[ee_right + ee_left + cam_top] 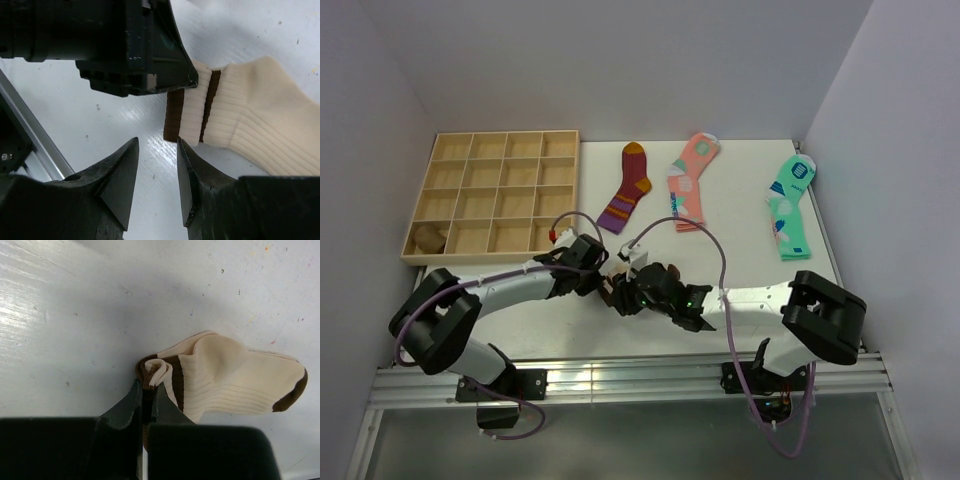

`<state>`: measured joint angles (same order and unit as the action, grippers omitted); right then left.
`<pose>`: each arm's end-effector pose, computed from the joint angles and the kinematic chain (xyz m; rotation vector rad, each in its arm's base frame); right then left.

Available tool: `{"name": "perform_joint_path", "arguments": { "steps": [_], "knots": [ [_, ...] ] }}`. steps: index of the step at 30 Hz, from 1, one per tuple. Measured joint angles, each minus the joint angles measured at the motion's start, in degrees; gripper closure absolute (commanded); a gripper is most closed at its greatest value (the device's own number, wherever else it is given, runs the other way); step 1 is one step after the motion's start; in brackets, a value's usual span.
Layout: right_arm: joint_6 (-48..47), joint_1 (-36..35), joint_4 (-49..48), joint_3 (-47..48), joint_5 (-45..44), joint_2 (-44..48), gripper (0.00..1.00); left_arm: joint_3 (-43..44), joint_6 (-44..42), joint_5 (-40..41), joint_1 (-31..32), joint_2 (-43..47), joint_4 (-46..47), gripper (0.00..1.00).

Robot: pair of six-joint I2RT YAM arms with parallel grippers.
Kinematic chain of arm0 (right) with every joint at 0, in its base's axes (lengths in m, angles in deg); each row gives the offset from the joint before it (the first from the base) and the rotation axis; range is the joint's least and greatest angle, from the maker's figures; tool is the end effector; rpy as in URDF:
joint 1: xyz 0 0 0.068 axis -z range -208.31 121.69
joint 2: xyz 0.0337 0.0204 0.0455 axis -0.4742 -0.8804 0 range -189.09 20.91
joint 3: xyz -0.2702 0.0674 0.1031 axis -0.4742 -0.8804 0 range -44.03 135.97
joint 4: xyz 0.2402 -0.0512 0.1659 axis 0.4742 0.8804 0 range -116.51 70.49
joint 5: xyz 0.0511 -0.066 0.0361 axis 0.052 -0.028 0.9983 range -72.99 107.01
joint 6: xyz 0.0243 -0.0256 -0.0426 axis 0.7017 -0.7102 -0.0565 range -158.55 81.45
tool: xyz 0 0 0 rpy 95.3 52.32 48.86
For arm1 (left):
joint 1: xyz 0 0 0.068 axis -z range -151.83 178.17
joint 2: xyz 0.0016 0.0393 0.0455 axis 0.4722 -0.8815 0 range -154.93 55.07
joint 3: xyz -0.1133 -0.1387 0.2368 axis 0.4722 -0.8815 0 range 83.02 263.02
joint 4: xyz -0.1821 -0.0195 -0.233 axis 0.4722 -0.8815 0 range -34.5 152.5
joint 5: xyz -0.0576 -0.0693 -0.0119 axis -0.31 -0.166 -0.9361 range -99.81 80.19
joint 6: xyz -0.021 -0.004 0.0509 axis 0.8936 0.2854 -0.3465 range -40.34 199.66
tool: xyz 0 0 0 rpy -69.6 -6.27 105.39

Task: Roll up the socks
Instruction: Roll the sock at the center of the board.

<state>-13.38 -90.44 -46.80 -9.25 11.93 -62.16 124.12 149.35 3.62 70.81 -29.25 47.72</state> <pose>0.1506 0.2778 0.1774 -0.6324 2.0743 0.8297 0.2241 -0.1944 0.1579 -0.6950 2.5120 -0.4497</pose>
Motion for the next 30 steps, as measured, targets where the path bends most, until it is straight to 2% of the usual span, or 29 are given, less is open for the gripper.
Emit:
{"name": "perform_joint_path", "arguments": {
  "steps": [13,22,30],
  "knots": [
    [-3.4,-3.7,-5.8,0.1,-7.5,-7.4,0.56,3.9,-1.1,-0.3,0.1,-2.6,-4.6,1.0],
    [-5.6,-6.8,-5.7,3.6,-14.2,-13.7,0.55,6.6,-1.6,-0.6,0.1,-5.0,-6.7,1.0],
    [-5.8,-9.1,-4.8,4.4,-21.1,-14.1,0.5,7.5,-2.3,-0.8,0.1,-5.6,-7.6,1.0]
  ]
}}
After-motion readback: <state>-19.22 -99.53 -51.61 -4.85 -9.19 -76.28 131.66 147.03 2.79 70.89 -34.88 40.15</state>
